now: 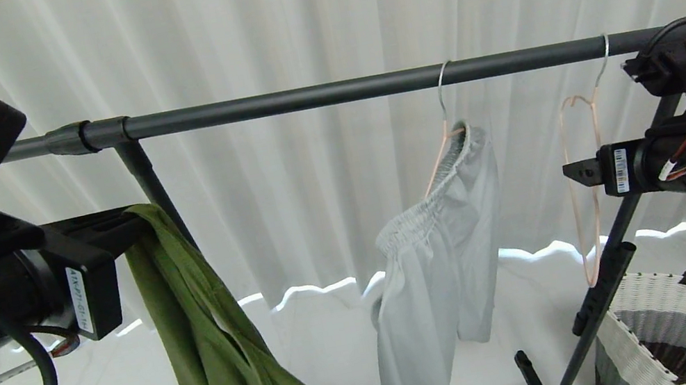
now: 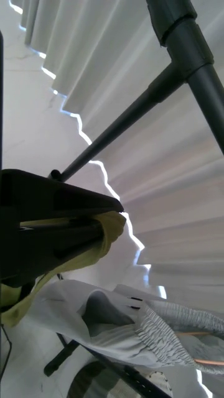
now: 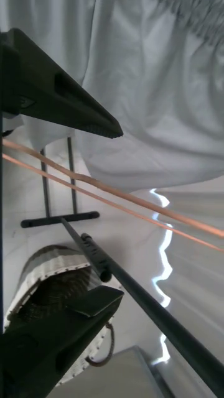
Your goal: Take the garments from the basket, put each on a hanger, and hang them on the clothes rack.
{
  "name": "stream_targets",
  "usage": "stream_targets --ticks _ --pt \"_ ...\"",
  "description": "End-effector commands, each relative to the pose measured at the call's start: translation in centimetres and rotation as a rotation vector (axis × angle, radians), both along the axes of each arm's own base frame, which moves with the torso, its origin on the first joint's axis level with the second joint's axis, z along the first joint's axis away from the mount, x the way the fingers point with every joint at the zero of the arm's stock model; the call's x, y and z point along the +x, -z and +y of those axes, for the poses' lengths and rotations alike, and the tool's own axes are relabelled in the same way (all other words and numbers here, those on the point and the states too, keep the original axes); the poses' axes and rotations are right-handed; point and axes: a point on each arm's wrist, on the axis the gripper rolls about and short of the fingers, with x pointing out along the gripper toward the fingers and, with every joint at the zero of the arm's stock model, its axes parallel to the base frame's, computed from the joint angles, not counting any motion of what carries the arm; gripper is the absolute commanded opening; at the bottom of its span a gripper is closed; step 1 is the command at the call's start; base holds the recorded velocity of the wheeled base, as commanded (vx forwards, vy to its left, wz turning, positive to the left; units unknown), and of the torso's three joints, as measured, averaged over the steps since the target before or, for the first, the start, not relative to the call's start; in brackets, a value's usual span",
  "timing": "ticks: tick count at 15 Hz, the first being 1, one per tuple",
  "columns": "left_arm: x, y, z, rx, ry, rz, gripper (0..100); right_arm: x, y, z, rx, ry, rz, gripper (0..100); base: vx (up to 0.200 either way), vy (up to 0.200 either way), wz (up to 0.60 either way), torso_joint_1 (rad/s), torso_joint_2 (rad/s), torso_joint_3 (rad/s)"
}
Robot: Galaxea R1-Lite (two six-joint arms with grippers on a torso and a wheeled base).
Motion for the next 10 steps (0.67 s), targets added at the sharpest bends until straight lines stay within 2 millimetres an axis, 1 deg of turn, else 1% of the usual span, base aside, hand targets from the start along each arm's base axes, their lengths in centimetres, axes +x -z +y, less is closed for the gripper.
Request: stream_targets --ticks 1,5,8,10 --pt "0.0 0.0 0.0 -0.001 -0.001 -0.001 0 0.4 0.6 0.2 -0.008 0.001 0.021 100 0.000 0.000 0.00 0.000 0.00 0.000" --pt "0.0 0.0 0.0 0.000 0.002 0.000 0 0.1 1.6 -0.5 -0.012 0.030 0.056 100 0.000 0.000 0.00 0.000 0.00 0.000" --pt "0.0 0.0 0.0 -0.002 0.002 0.001 0 -0.1 1.4 -1.0 -0.009 0.045 0.052 100 0.000 0.000 0.00 0.000 0.00 0.000" --pt "0.0 0.0 0.0 -0.001 0.002 0.002 0 0.0 1.4 -1.0 -0.010 0.044 0.055 100 0.000 0.000 0.00 0.000 0.00 0.000"
